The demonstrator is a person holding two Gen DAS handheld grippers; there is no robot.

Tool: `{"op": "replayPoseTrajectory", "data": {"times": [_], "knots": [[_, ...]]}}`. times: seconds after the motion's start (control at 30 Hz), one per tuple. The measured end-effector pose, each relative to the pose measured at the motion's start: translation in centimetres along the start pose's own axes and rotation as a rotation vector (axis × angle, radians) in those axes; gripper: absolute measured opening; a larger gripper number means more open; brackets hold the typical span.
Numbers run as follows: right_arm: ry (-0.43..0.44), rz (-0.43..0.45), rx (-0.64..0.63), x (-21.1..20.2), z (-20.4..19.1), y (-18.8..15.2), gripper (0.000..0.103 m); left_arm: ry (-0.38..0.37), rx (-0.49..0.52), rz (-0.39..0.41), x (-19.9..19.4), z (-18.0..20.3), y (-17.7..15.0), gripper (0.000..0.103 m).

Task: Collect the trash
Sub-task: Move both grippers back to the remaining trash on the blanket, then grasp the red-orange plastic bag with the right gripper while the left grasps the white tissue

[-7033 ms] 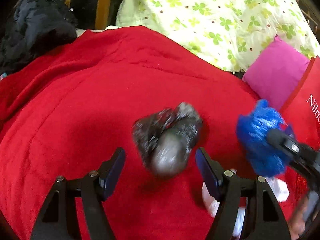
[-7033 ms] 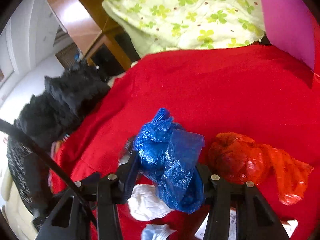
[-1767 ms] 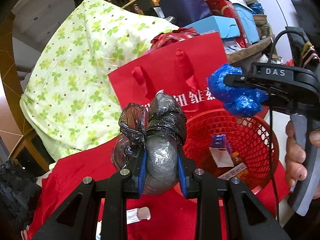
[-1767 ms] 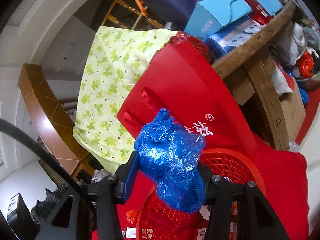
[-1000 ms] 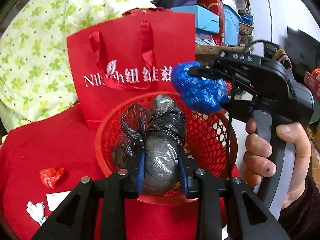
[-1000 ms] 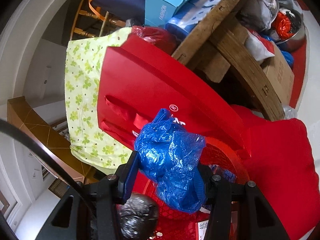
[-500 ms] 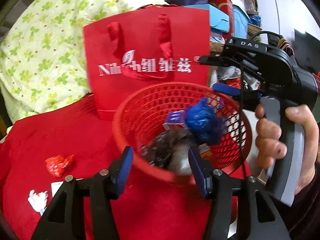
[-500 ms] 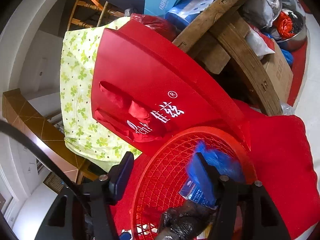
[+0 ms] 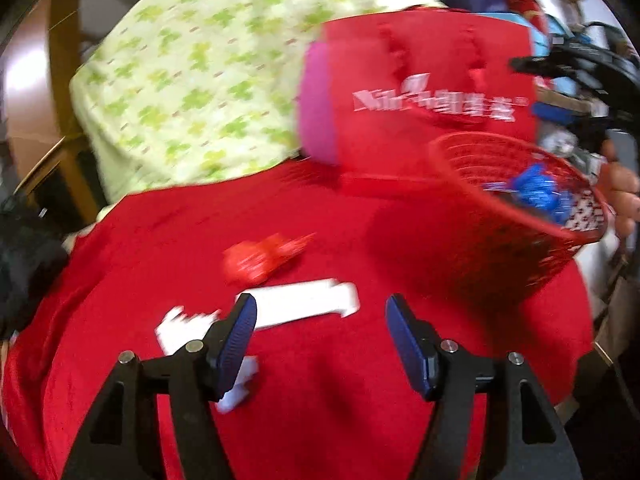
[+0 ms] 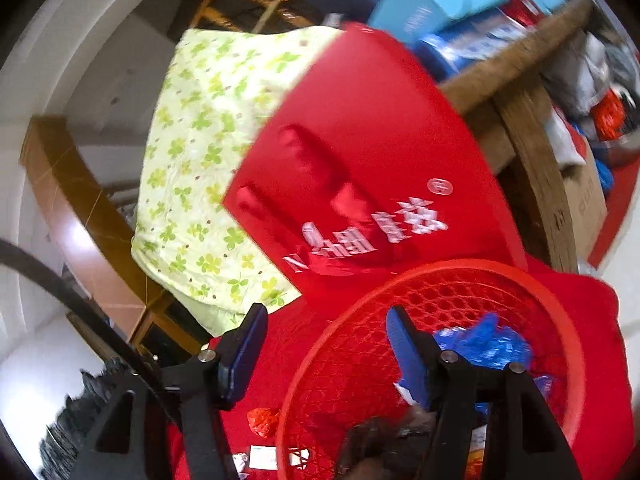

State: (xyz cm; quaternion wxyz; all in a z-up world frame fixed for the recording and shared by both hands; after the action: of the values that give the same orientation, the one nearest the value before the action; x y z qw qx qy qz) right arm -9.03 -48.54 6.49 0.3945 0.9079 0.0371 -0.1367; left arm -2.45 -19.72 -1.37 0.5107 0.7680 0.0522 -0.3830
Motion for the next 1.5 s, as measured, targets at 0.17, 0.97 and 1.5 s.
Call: {"op": "replayPoseTrajectory", "data": {"times": [0.17, 0.97, 1.5], "knots": [[0.032, 0.049, -0.159, 0.1, -4.7, -1.3, 0.066, 0.078, -0.119, -0.044, 0.1, -6.3, -2.3, 0.068], [0.155, -0.230, -0.547, 8.1, -16.6, -14.4, 0.068, 0.161, -0.317, -0.109, 2.1, -16.0, -7.7, 0.069], [0.094, -0.557, -0.410, 16.2, -14.3, -20.7, 0.068, 0.016, -0.421, -0.194, 3.7, -16.3, -9.6, 0.069]]}}
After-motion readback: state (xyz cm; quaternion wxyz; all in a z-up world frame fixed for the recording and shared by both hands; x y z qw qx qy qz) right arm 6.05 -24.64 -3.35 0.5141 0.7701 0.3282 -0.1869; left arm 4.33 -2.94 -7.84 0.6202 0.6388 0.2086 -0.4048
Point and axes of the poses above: each gripper's, at about its wrist camera, not at the fingertips, and x roughly the way its jaws point, z to its right, y to its top, the point moved 6 cm from there along x, roughly the way its jaws point, and after that the axes turned 5 degrees about -z, right-handed, at the moved point
